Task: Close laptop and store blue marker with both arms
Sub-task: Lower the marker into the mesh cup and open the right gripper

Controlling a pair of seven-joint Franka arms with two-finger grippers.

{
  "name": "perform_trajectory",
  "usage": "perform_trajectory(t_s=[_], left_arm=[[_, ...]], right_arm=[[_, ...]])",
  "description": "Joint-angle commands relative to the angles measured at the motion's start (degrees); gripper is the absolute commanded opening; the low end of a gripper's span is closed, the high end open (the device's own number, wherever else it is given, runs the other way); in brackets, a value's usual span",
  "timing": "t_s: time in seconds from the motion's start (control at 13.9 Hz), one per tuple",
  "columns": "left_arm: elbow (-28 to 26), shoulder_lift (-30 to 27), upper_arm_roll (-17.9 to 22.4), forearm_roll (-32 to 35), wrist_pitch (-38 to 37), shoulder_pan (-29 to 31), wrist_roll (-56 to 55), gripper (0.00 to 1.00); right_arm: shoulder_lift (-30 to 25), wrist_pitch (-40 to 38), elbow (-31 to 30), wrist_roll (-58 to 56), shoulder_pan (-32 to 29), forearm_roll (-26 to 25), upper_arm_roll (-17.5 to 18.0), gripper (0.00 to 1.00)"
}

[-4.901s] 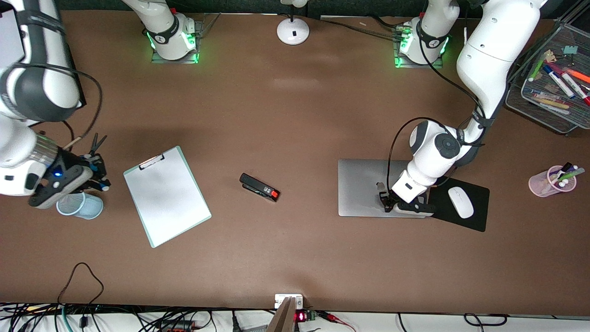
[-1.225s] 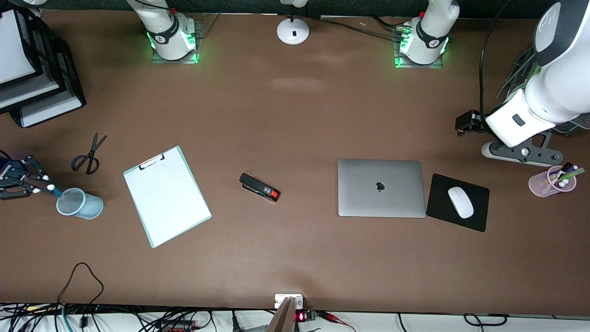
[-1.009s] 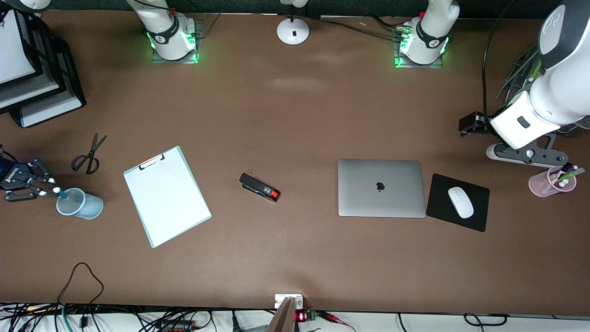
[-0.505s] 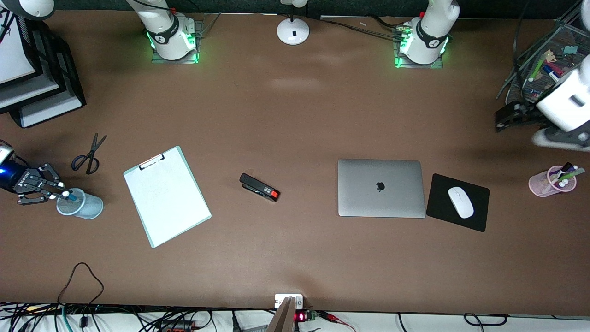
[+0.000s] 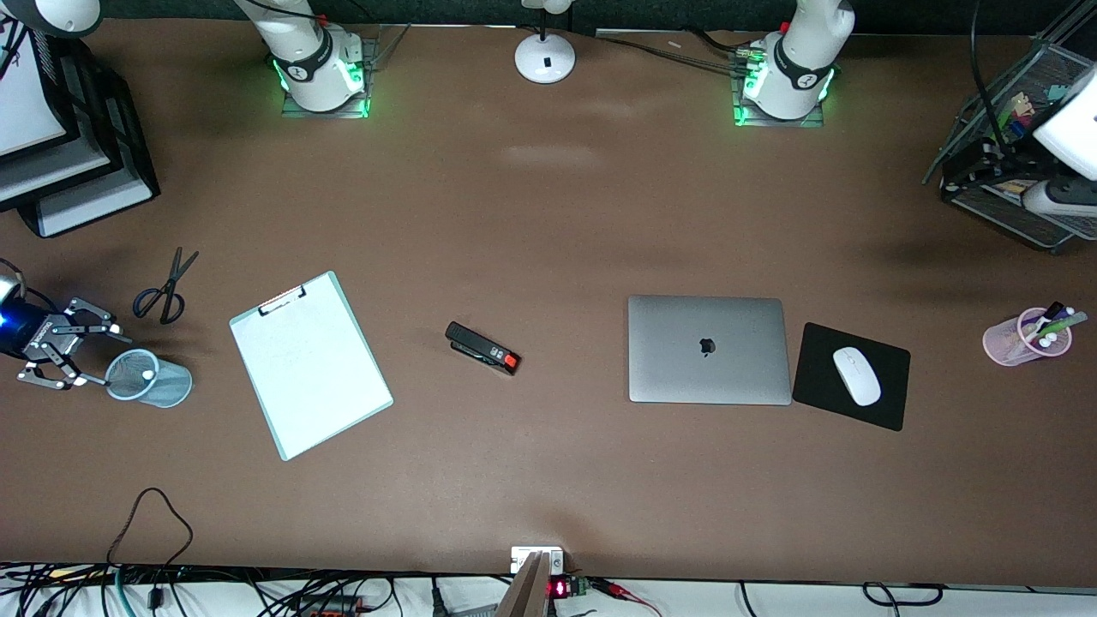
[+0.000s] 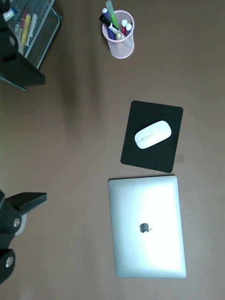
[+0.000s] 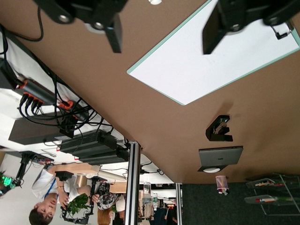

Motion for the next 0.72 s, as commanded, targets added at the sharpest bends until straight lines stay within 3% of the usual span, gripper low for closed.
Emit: perform_trajectory(t_s=[0.0, 0.29, 0.65], left_arm=[[-1.8, -1.2, 1.6, -0.5, 1.3, -1.0, 0.8, 1.0], [-1.0, -0.8, 2.0, -0.4, 1.2, -2.1, 0.7, 1.0], [-0.8, -0.5, 2.8, -0.4, 1.2, -2.7, 0.7, 1.0]], right_arm=[[-0.8, -0.6, 0.8, 3.7, 0.3, -0.3, 0.1, 1.0], [-3.1, -0.7, 0.8, 13.7, 2.1, -3.1, 0.3, 1.0], [-10.9, 1.7, 0.8, 21.6, 6.7, -11.2, -0.1, 1.0]])
